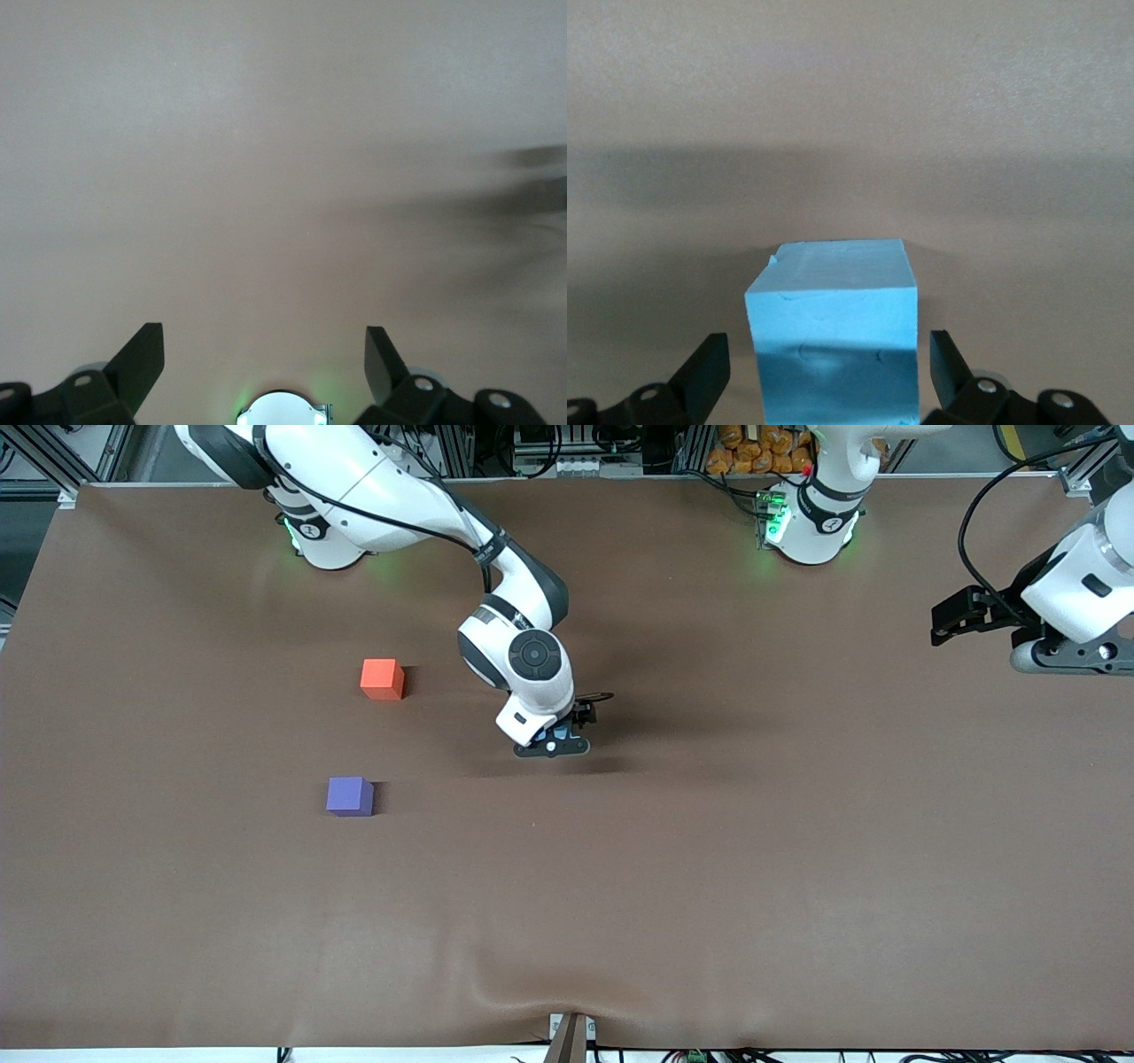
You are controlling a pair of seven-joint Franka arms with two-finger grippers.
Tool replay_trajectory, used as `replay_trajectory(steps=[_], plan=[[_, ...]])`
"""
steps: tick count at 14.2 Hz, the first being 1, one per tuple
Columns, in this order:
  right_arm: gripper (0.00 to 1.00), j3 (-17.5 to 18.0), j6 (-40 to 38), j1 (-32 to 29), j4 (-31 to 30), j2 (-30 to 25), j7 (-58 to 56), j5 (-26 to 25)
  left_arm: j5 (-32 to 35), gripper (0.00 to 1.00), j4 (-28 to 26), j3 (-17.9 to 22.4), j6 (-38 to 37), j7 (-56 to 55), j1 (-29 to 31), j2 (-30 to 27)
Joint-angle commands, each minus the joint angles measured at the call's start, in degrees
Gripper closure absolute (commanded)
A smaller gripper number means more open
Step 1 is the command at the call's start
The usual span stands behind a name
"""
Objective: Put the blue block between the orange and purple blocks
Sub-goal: 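Grasp the cyan block with the right gripper and lift it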
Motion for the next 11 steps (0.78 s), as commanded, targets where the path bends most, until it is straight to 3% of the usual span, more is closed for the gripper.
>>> replay_trajectory(steps=[1, 2, 5, 8, 11], plan=[[0.79, 0.03, -0.14, 0.02, 0.14, -0.35, 2.22, -2.48, -0.13, 0.0, 1.36, -0.4, -0.16, 0.0, 0.15, 0.33], [1.0, 0.12, -0.32, -0.67, 0.14, -0.52, 3.35, -2.39, -0.21, 0.0, 1.36, -0.4, -0.16, 0.0, 0.15, 0.33], [1.0, 0.38, -7.85, -3.65, 0.84, -3.06, 3.36, -2.39, -0.39, 0.0, 1.27, -0.4, -0.16, 0.0, -0.02, 0.41], [1.0, 0.47, -21.11, -9.7, -0.11, -11.74, 2.23, -2.21, -0.22, 0.0, 1.36, -0.4, -0.16, 0.0, 0.07, 0.85], [1.0, 0.65, -22.39, -17.0, -8.61, -20.89, -6.46, -1.86, -0.13, 0.0, 1.36, -0.4, -0.16, 0.0, 0.07, 0.85]])
